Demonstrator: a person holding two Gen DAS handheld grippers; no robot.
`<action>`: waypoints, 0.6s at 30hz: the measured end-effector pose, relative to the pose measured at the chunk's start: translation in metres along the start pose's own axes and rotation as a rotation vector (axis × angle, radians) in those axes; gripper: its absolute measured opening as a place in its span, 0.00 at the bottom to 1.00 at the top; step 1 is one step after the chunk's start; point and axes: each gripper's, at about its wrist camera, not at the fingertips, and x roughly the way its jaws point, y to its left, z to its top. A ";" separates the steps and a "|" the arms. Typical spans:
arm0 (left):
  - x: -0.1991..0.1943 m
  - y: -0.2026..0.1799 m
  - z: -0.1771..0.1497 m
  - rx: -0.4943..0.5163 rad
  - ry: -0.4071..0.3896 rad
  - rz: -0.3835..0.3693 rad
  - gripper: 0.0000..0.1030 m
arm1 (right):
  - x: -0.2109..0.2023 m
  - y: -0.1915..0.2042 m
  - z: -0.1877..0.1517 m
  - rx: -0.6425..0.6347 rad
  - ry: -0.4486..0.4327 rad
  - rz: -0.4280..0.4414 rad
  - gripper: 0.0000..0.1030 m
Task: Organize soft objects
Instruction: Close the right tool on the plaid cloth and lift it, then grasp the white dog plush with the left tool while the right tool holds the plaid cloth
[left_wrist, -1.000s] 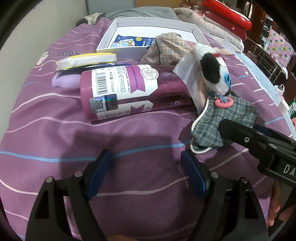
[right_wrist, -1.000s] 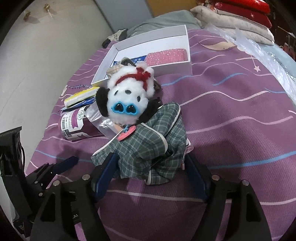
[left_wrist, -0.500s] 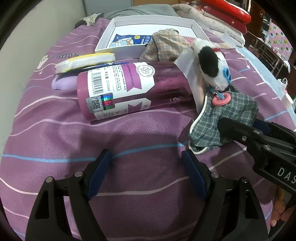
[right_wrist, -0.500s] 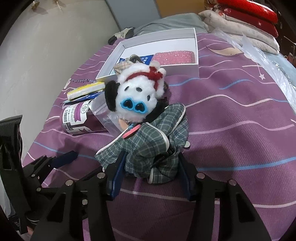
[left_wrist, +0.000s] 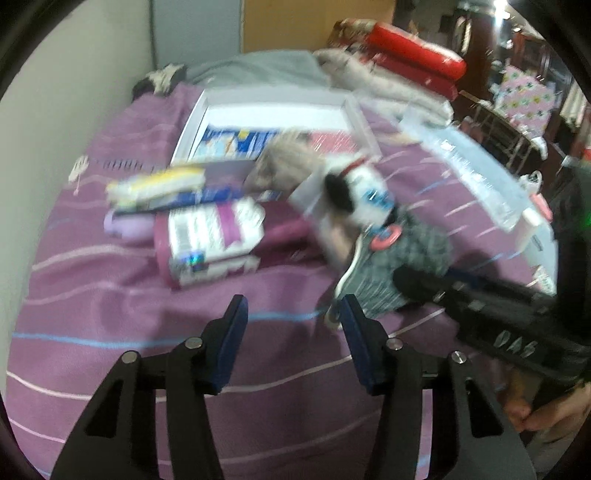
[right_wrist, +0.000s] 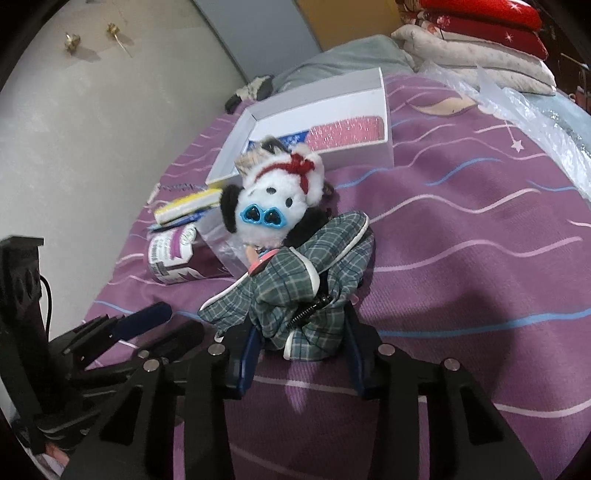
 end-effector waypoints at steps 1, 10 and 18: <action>-0.006 -0.004 0.006 0.003 -0.019 -0.021 0.52 | -0.004 0.001 0.001 -0.003 -0.010 -0.001 0.38; 0.007 -0.028 0.052 0.006 -0.027 -0.112 0.52 | -0.019 -0.007 0.003 0.003 -0.015 -0.027 0.38; 0.055 -0.032 0.071 -0.113 0.082 -0.189 0.52 | -0.015 -0.016 0.000 0.029 -0.005 -0.003 0.38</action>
